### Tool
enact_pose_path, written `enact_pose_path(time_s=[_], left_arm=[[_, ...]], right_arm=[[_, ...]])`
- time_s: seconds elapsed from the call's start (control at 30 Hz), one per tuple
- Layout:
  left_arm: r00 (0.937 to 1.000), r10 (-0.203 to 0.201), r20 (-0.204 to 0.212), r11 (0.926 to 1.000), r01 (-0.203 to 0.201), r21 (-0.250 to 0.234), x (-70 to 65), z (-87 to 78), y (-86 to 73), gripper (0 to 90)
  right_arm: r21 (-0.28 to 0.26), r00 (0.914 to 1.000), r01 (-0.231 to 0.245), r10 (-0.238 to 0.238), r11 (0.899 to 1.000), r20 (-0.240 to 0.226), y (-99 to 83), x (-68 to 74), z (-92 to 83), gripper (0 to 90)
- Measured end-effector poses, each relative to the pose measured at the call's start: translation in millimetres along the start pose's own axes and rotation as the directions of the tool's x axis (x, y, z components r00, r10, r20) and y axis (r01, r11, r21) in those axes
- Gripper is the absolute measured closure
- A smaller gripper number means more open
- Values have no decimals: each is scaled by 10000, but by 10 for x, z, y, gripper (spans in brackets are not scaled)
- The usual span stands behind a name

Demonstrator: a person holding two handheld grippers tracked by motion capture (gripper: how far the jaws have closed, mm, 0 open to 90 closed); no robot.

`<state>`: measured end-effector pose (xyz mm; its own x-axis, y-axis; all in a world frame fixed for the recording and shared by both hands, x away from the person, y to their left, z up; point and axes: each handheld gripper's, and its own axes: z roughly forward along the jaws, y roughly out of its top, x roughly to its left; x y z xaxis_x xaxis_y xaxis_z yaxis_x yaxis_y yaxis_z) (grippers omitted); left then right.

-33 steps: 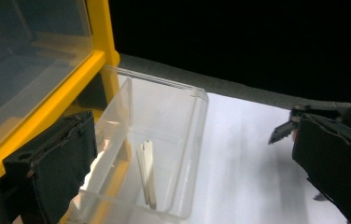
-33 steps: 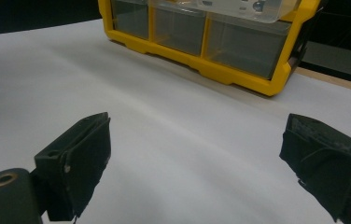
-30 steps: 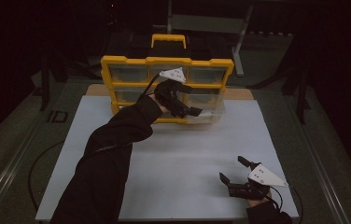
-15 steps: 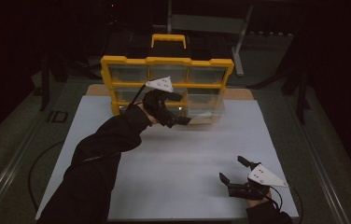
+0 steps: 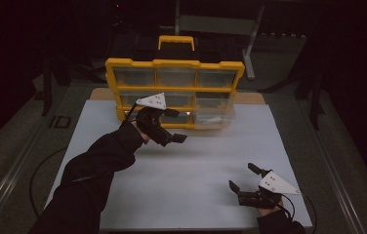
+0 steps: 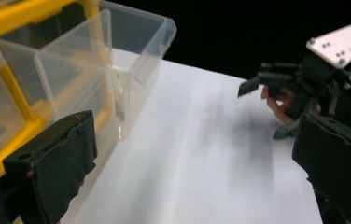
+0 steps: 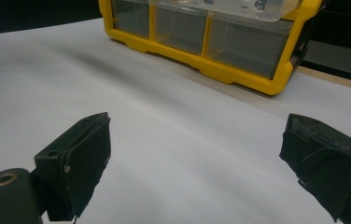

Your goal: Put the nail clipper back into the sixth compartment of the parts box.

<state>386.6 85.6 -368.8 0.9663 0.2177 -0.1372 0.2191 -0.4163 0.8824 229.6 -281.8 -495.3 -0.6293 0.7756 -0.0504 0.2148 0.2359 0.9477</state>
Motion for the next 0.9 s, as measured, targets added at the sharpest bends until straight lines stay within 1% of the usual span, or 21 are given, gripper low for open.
enact_pose_path(time_s=[0.07,0.1,0.17,0.37,0.43,0.5,0.57,0.67,0.73,0.77,0.83,0.9], left_arm=[[10000,-23,0,10000,23,3,-13,-16,-27,8],[10000,-68,12,10000,69,-53,-31,-48,-79,8],[9999,-139,38,9999,140,-93,-51,-78,-132,8],[9999,-113,-60,9999,113,31,-126,-183,-313,8],[9998,-214,-21,9998,214,-17,-147,-221,-378,8],[9998,-201,-51,9998,201,-7,-175,-260,-445,8],[9996,-267,-62,9996,267,-41,-202,-293,-516,8],[9996,-236,-130,9997,237,22,-244,-336,-615,8],[9994,-325,-120,9995,324,-28,-271,-364,-675,8],[9995,-246,-185,9997,246,16,-293,-382,-709,8],[9995,-224,-234,9997,226,93,-324,-412,-764,8],[9994,-265,-220,9996,264,-11,-349,-444,-818,8]], right_arm=[[-31,10000,-38,38,10000,-31,2,-2,-2,86],[-55,10000,-55,55,10000,-52,3,-5,-4,86],[-70,10000,-46,45,10000,-51,2,-6,-4,86],[-96,9999,-70,69,9999,-122,7,-4,-6,86],[-70,9999,-72,72,9999,-124,5,-4,-2,86],[73,10000,39,-39,10000,-43,-1,2,11,86],[118,9999,52,-51,9999,-95,-4,10,19,86],[82,9999,-34,35,10000,-143,-1,15,22,86],[70,9999,-41,42,10000,-151,-1,19,23,86],[65,9999,-48,49,10000,-164,-1,20,24,86],[56,9999,-34,35,10000,-162,0,20,23,85],[38,9998,-40,40,10000,-170,3,15,20,86]])
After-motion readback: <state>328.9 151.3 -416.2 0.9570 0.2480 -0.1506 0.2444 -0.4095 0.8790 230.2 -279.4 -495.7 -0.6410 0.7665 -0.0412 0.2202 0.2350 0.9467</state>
